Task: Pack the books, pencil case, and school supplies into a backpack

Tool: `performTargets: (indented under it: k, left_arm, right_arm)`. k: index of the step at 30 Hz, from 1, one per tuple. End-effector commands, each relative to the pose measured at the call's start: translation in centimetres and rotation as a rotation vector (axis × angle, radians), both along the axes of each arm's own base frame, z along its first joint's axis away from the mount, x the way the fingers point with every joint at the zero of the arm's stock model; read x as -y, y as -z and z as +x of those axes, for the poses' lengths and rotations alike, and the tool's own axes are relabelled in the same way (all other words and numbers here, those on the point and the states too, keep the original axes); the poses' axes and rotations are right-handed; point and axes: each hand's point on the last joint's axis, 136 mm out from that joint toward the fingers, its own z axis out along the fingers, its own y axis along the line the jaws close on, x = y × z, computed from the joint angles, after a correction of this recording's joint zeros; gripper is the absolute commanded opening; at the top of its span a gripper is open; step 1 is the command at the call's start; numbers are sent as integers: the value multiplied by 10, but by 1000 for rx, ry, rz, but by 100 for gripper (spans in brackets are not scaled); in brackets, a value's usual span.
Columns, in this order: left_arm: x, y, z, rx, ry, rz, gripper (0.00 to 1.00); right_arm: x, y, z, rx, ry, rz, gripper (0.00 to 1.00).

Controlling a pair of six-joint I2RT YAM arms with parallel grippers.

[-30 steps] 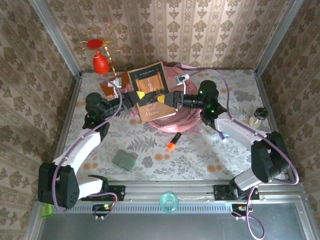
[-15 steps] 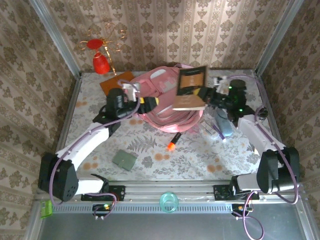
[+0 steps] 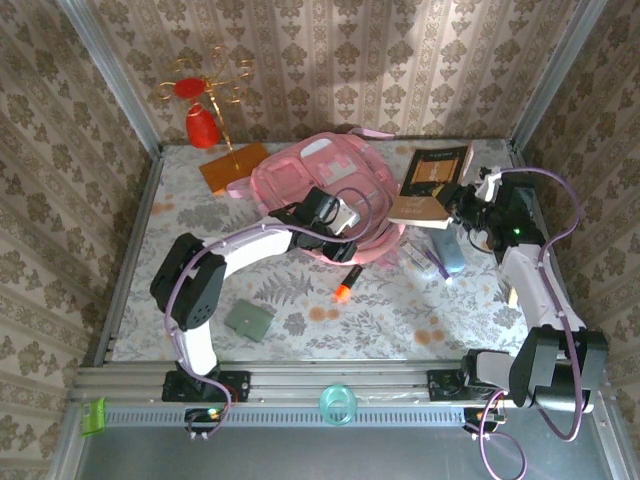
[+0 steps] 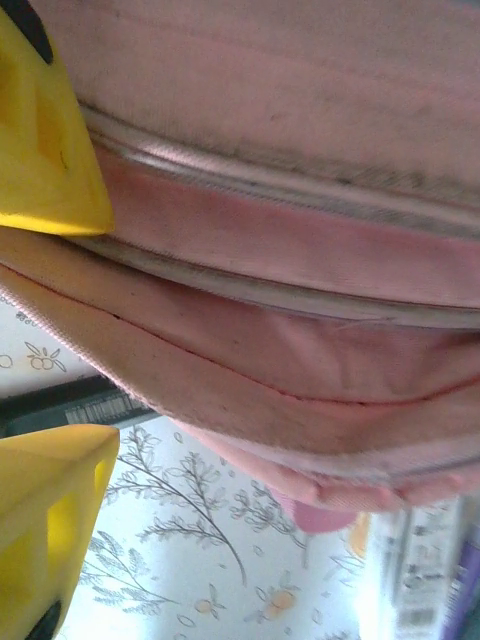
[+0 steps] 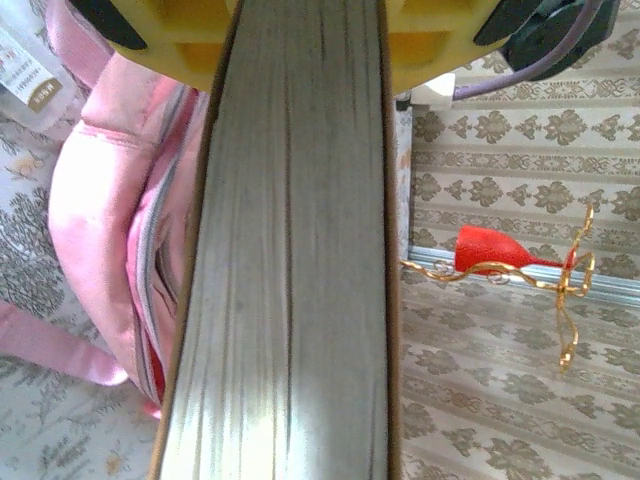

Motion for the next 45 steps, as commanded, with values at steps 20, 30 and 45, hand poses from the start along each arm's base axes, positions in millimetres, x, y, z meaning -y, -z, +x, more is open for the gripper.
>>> performTargets:
  k: [20,30,45]
  left_arm:
    - [10,6,24,15,28,78,37]
    - [14,-5,28,13,37,43,7]
    - [-10,-109,62,145,-70,-285,0]
  right_arm:
    - [-10,4,-3,43,-58,37,0]
    - [-12,15,-8,15,-67,46,0]
    - [-52,34,-69,-66,-185,14,0]
